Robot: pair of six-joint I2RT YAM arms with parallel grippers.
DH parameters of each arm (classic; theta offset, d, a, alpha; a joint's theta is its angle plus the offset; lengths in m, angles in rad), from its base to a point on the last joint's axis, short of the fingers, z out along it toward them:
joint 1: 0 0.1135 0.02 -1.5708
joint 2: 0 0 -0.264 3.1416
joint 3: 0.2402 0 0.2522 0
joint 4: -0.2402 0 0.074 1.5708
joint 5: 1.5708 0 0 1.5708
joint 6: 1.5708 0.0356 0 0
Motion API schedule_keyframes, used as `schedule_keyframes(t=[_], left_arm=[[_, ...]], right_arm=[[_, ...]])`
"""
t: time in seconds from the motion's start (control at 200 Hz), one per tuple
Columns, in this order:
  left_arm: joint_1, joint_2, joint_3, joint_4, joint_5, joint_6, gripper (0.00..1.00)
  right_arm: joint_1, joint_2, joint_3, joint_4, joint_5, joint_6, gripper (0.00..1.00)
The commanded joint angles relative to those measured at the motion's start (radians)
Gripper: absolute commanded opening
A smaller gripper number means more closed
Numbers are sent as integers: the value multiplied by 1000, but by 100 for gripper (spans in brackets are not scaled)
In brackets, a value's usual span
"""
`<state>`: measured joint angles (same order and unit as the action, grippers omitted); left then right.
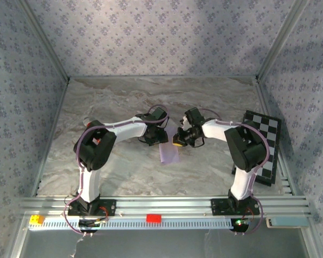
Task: Fold a paper plane with a square sheet of paper (pick it up from the middle)
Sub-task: Hold the square sheet of paper at the center of the table.
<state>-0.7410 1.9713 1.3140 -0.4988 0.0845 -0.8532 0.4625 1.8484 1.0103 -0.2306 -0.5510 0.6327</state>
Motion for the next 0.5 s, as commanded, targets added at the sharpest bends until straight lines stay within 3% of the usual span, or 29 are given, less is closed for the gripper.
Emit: schedule_keyframes(t=[0.0,0.29,0.495], left_arm=[[2,78,-26,-16,-48,18,45],[3,30,-47,17,-34,12,48],[5,-116,-44,29,-46,45,56]], right_arm=[[11,40,24,-99,71,-67,7],[11,81,-56,-152,188,-122,7],[28,82,-37,-178,240,-134,6]])
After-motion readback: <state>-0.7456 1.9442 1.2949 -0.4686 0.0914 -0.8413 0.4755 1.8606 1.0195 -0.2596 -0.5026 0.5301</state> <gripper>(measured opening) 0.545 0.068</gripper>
